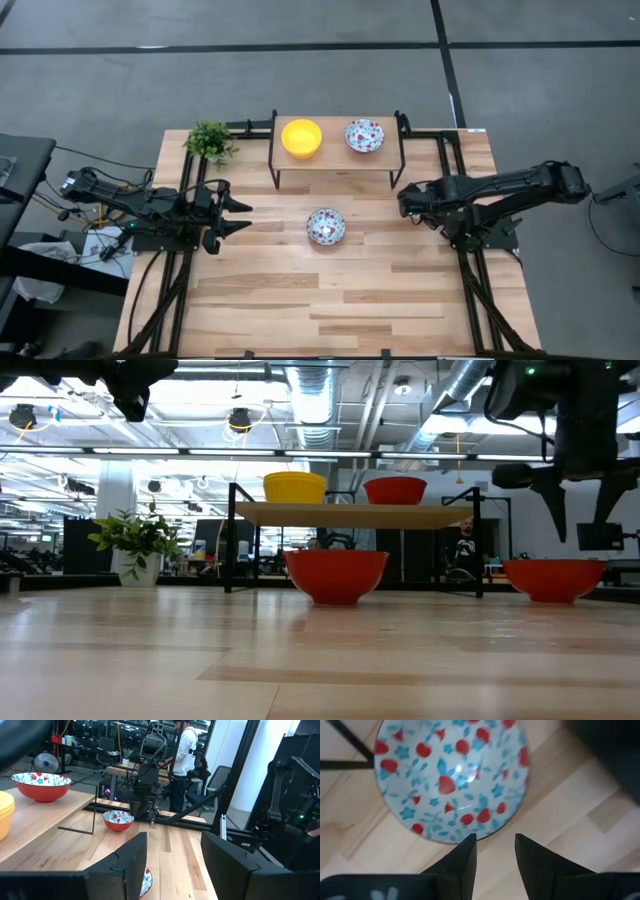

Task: Pick & Place Mini bowls
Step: Stack the right white bowl on top of the white bowl on the shelf

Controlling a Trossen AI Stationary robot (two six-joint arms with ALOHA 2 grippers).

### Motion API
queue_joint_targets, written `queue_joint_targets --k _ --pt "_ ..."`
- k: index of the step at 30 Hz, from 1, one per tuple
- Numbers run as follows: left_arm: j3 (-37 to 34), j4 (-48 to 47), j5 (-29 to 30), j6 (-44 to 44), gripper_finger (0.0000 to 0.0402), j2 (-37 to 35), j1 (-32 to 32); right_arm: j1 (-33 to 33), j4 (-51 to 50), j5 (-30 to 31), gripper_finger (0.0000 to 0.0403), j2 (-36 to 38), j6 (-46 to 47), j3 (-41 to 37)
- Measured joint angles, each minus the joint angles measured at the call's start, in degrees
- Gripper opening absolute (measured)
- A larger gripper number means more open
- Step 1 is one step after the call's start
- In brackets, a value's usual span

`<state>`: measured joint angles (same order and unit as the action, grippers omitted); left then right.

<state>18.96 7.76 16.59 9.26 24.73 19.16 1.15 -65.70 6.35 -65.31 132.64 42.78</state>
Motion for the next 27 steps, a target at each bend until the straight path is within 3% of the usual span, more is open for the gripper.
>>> queue_joint_targets --k 9,18,27 --pt "0.0 0.0 1.5 0.0 0.0186 0.0 0.0 -0.9 -6.0 -0.4 0.0123 6.8 0.4 -0.6" --pt "0.0 0.0 4.6 -0.2 0.0186 0.0 0.0 -5.9 13.8 -1.5 0.0123 10.6 0.2 -13.2" --pt "0.0 0.0 7.9 0.0 0.0186 0.0 0.0 -4.5 11.2 -2.1 0.0123 11.4 -0.6 -13.6"
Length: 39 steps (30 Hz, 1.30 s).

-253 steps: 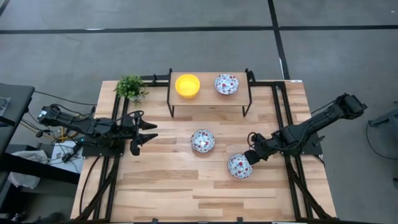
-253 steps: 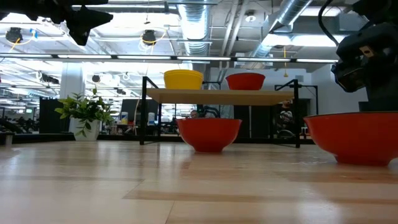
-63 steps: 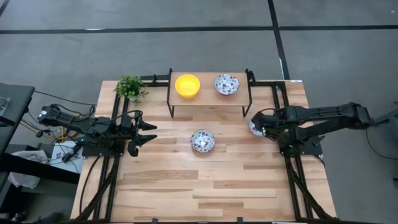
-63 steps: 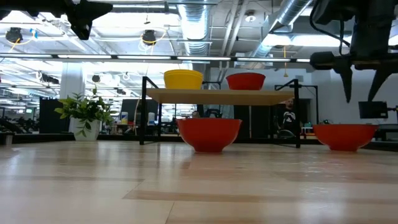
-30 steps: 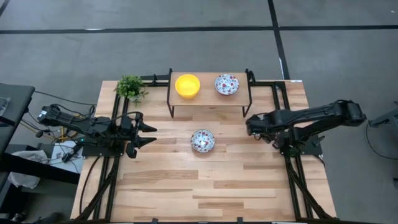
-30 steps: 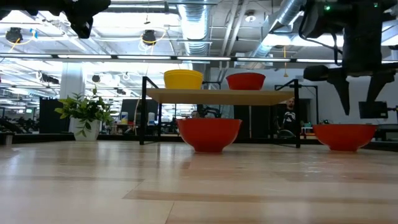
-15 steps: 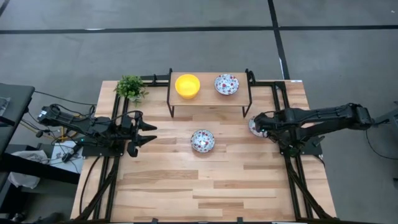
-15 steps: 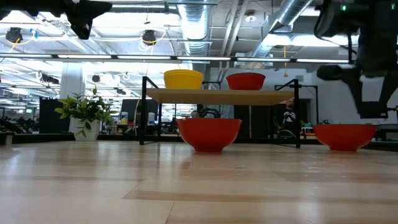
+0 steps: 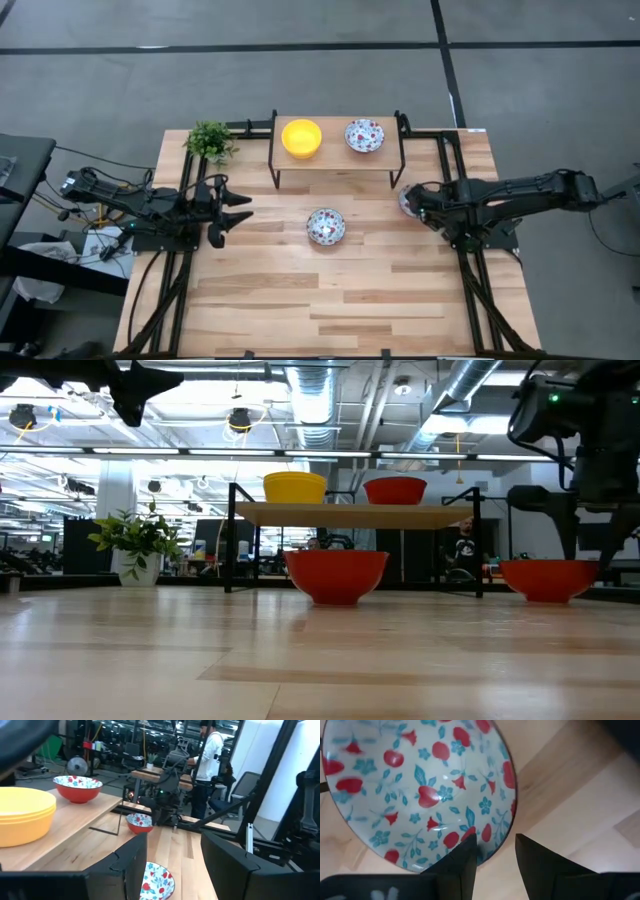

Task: Pick & Place Mini bowls
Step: Stack the right white bowl on top of the white bowl on the shelf

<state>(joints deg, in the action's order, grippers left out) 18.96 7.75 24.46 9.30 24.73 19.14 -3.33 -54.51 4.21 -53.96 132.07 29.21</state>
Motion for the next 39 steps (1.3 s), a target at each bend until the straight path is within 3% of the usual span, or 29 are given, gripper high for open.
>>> queue_joint_targets --k 8,18,26,32,39 --pt "0.0 0.0 1.0 0.0 0.0186 0.0 0.0 0.2 -2.3 0.1 0.0105 0.0 0.0 0.0" --pt "0.0 0.0 1.0 0.0 0.0186 0.0 0.0 0.4 -1.8 1.0 0.001 -1.3 -0.6 0.2" --pt "0.0 0.0 1.0 0.0 0.0186 0.0 0.0 0.4 -0.9 0.0 0.0007 0.0 -3.7 0.1" --pt "0.0 0.0 0.8 0.0 0.0186 0.0 0.0 1.0 -0.9 -3.9 0.0002 2.1 -7.5 1.1" --pt "0.0 0.0 -0.5 0.0 0.0186 0.0 0.0 3.2 -5.9 -13.1 0.0001 2.6 -12.6 4.7"
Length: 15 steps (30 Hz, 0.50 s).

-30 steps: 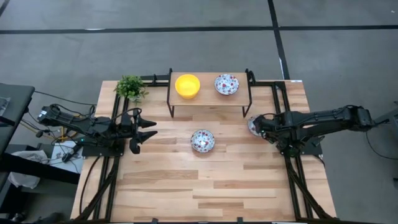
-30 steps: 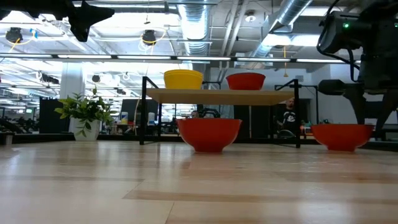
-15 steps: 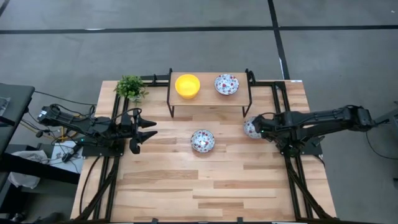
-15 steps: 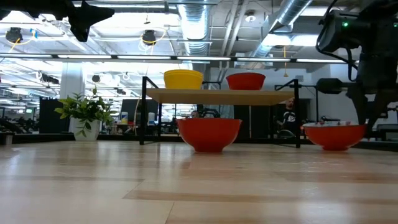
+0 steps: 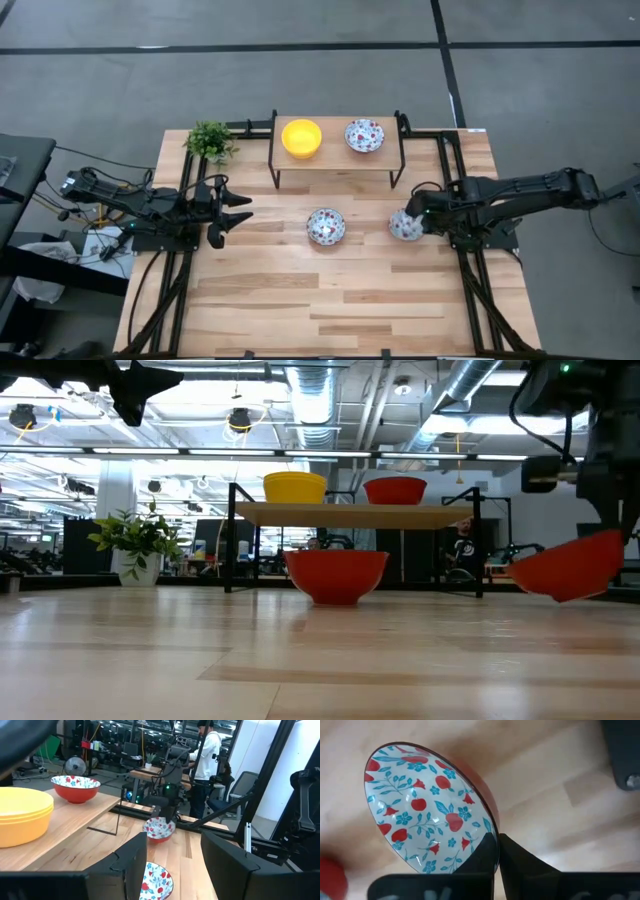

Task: Pick & Place Mini bowls
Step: Stack the right white bowl on top of the white bowl on the shelf

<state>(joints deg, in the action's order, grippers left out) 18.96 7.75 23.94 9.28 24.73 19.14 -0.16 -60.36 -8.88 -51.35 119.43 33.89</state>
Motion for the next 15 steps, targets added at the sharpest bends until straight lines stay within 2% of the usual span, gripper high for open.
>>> queue_joint_targets --k 15 --pt "0.0 0.0 0.0 0.0 0.0186 0.0 0.0 6.4 2.2 -2.6 0.0 -0.1 -3.6 2.9"
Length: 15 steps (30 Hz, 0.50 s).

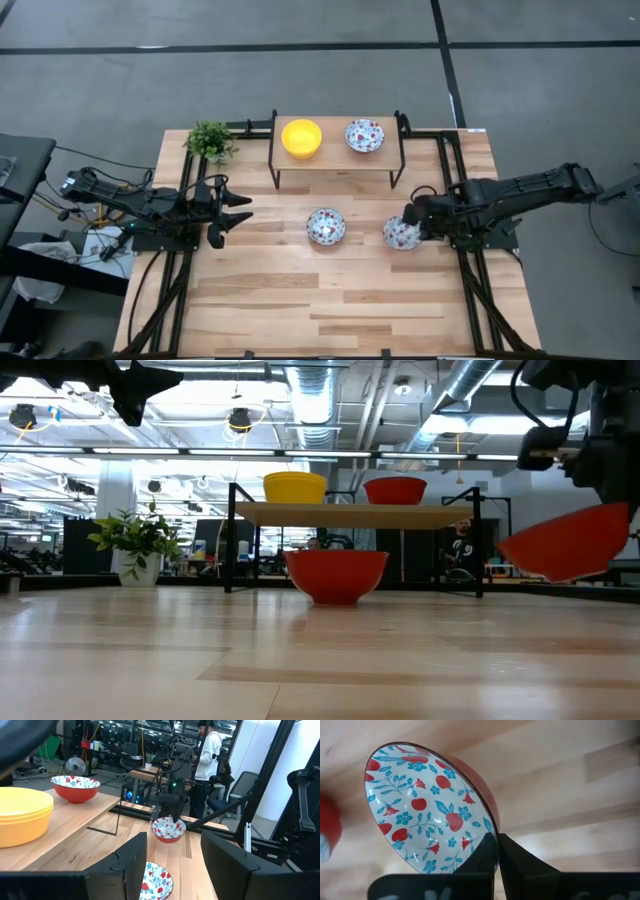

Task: Pick & Place Mini bowls
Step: Stack the right white bowl on top of the white bowl on the shelf

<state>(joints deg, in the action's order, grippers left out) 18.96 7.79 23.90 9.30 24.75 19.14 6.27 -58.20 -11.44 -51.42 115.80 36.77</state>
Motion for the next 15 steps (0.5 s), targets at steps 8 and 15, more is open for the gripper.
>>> queue_joint_targets --k 8,15 --pt "0.0 0.0 0.0 0.0 0.0186 0.0 0.0 1.9 13.5 0.0 0.0 0.0 -5.7 1.5" --pt "0.0 0.0 0.0 0.0 0.0186 0.0 0.0 0.9 15.4 2.6 0.0 0.0 -14.0 8.8"
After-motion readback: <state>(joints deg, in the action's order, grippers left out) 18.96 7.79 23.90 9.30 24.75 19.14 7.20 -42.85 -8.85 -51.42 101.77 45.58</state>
